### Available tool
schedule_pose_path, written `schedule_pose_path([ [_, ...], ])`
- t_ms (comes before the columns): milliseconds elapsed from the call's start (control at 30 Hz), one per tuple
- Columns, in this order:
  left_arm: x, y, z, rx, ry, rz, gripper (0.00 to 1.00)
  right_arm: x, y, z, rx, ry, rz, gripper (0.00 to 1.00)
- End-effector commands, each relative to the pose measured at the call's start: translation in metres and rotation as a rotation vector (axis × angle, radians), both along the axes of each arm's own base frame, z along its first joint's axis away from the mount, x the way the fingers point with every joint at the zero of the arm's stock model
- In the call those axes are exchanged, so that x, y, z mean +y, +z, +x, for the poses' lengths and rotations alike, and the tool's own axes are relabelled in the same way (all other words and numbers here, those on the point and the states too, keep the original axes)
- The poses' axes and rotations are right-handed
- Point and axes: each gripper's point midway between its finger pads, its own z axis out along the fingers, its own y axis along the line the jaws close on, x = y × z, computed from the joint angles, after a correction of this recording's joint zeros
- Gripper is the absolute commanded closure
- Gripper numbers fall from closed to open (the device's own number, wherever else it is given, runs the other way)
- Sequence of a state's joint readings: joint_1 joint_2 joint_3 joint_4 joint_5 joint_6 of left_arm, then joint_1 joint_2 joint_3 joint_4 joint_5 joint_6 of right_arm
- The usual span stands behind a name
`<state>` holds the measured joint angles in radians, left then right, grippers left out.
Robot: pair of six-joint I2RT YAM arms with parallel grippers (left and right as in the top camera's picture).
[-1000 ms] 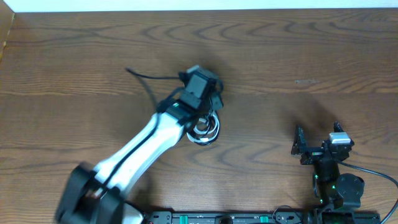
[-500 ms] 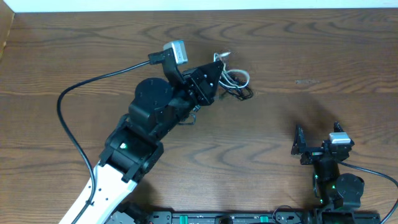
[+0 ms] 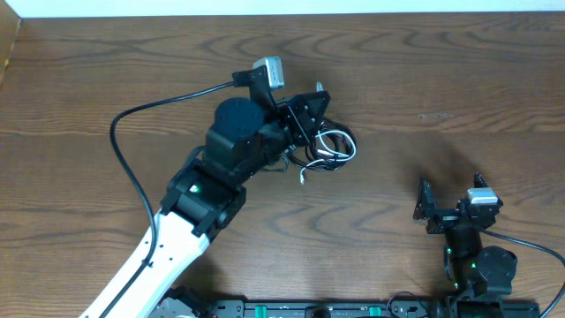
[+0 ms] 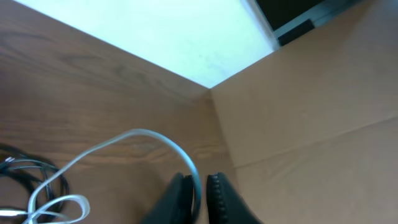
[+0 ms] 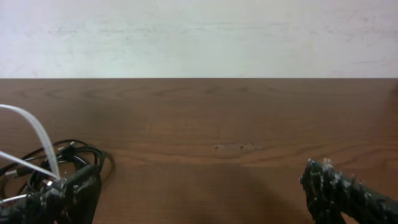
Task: Untangle cables
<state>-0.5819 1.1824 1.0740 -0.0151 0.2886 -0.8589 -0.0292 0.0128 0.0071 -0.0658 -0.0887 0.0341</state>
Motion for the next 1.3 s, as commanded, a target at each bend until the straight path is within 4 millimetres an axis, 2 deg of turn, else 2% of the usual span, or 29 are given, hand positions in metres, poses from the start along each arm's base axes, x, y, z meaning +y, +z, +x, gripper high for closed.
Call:
schedule_pose_path([
  [0, 0.001, 0.015, -0.012, -0.073, -0.046, 0.030, 0.76, 0.000, -0.002, 0.000, 0.006, -0.003, 0.001, 0.01],
  [67, 0.003, -0.003, -0.013, -0.056, -0.059, 0.115, 0.73, 0.000, -0.002, 0.000, 0.006, -0.003, 0.001, 0.01],
  [167, 0.019, -0.051, -0.012, 0.076, -0.002, 0.262, 0.53, 0.000, -0.002, 0.000, 0.006, -0.003, 0.001, 0.01],
  [233, 0.033, -0.085, -0.013, 0.183, 0.043, 0.362, 0.50, 0.000, -0.002, 0.000, 0.006, -0.003, 0.001, 0.01],
  [267, 0.036, -0.095, -0.015, 0.217, 0.045, 0.392, 0.49, 0.000, -0.002, 0.000, 0.006, -0.003, 0.001, 0.01],
  [400, 0.042, -0.125, -0.028, 0.321, 0.016, 0.474, 0.47, 0.000, -0.002, 0.000, 0.006, -0.003, 0.001, 0.01],
  [567, 0.053, -0.150, -0.045, 0.427, -0.004, 0.557, 0.27, 0.000, -0.002, 0.000, 0.006, -0.003, 0.001, 0.01],
  [767, 0.059, -0.168, -0.055, 0.503, -0.015, 0.608, 0.26, 0.000, -0.002, 0.000, 0.006, -0.003, 0.001, 0.01],
  [900, 0.053, -0.172, -0.058, 0.522, -0.050, 0.596, 0.26, 0.000, -0.002, 0.000, 0.006, -0.003, 0.001, 0.01],
  [1100, 0.025, -0.158, -0.065, 0.412, -0.250, 0.544, 0.26, 0.000, -0.002, 0.000, 0.006, -0.003, 0.001, 0.01],
  [1267, -0.003, -0.140, -0.088, 0.259, -0.534, 0.484, 0.25, 0.000, -0.002, 0.000, 0.006, -0.003, 0.001, 0.01],
])
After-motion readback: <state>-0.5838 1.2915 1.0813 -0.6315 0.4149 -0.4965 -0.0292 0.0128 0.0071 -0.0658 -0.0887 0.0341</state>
